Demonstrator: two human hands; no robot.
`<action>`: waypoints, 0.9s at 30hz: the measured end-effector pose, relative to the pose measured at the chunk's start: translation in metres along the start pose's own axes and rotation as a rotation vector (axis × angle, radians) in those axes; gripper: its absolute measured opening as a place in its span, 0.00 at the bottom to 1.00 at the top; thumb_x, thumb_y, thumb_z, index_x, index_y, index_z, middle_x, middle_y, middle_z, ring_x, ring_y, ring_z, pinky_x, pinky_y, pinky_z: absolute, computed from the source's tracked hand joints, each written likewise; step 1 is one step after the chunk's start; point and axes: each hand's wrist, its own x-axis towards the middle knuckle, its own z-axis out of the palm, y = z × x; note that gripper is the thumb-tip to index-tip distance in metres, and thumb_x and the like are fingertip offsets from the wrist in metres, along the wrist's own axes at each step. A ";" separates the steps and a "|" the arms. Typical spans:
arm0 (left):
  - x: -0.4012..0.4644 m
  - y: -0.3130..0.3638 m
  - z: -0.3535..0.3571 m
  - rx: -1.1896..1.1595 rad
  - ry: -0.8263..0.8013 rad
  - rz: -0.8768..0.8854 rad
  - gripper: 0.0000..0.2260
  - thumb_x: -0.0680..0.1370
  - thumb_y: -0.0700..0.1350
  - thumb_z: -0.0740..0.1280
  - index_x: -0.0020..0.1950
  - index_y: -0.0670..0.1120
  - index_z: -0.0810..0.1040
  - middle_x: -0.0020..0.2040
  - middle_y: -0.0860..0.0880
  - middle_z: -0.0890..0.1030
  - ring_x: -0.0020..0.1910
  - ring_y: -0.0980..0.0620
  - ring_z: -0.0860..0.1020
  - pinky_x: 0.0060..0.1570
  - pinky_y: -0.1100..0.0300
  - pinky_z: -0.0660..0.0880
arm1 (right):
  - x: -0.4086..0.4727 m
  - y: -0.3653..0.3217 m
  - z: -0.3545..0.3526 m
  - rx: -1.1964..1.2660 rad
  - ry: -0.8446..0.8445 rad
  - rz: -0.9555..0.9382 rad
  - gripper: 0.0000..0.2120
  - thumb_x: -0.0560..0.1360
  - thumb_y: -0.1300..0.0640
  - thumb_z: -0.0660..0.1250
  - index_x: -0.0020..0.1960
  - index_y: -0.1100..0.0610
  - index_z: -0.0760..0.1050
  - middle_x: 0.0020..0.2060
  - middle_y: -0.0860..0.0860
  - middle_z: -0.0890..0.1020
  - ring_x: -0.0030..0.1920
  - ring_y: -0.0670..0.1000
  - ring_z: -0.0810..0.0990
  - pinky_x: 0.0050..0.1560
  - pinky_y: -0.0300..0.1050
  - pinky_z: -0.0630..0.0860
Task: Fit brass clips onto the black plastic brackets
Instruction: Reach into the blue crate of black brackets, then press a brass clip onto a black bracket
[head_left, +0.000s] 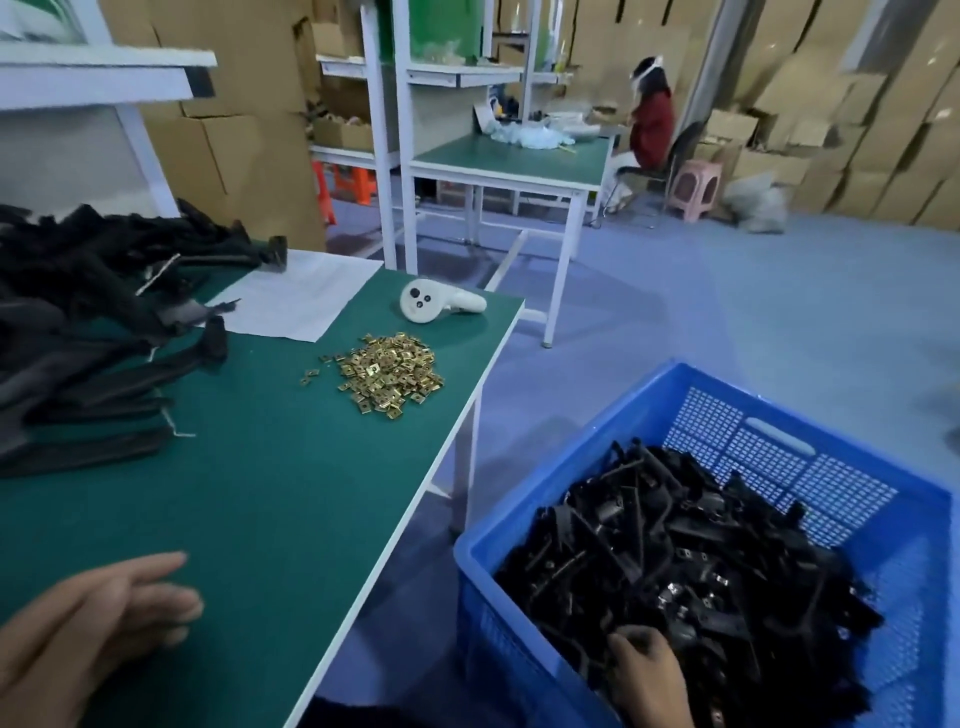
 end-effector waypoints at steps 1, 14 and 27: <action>-0.004 0.000 -0.002 0.016 0.040 0.049 0.32 0.87 0.37 0.49 0.33 0.43 0.86 0.31 0.41 0.84 0.27 0.52 0.83 0.28 0.62 0.78 | -0.011 -0.012 -0.001 0.053 0.002 -0.066 0.04 0.76 0.60 0.72 0.43 0.57 0.81 0.34 0.54 0.84 0.39 0.57 0.82 0.50 0.53 0.80; -0.023 -0.007 -0.016 -0.142 0.347 0.211 0.15 0.87 0.41 0.60 0.50 0.45 0.86 0.45 0.41 0.86 0.46 0.43 0.84 0.47 0.52 0.83 | -0.160 -0.264 0.086 -0.283 -0.379 -1.422 0.07 0.80 0.53 0.71 0.44 0.45 0.77 0.38 0.44 0.80 0.41 0.47 0.77 0.41 0.49 0.70; -0.006 -0.033 -0.175 0.126 0.735 0.202 0.10 0.86 0.46 0.63 0.52 0.55 0.83 0.46 0.56 0.84 0.44 0.57 0.82 0.45 0.60 0.80 | -0.276 -0.250 0.297 -0.822 -0.484 -1.727 0.19 0.82 0.36 0.56 0.61 0.49 0.71 0.55 0.47 0.75 0.59 0.53 0.76 0.55 0.48 0.75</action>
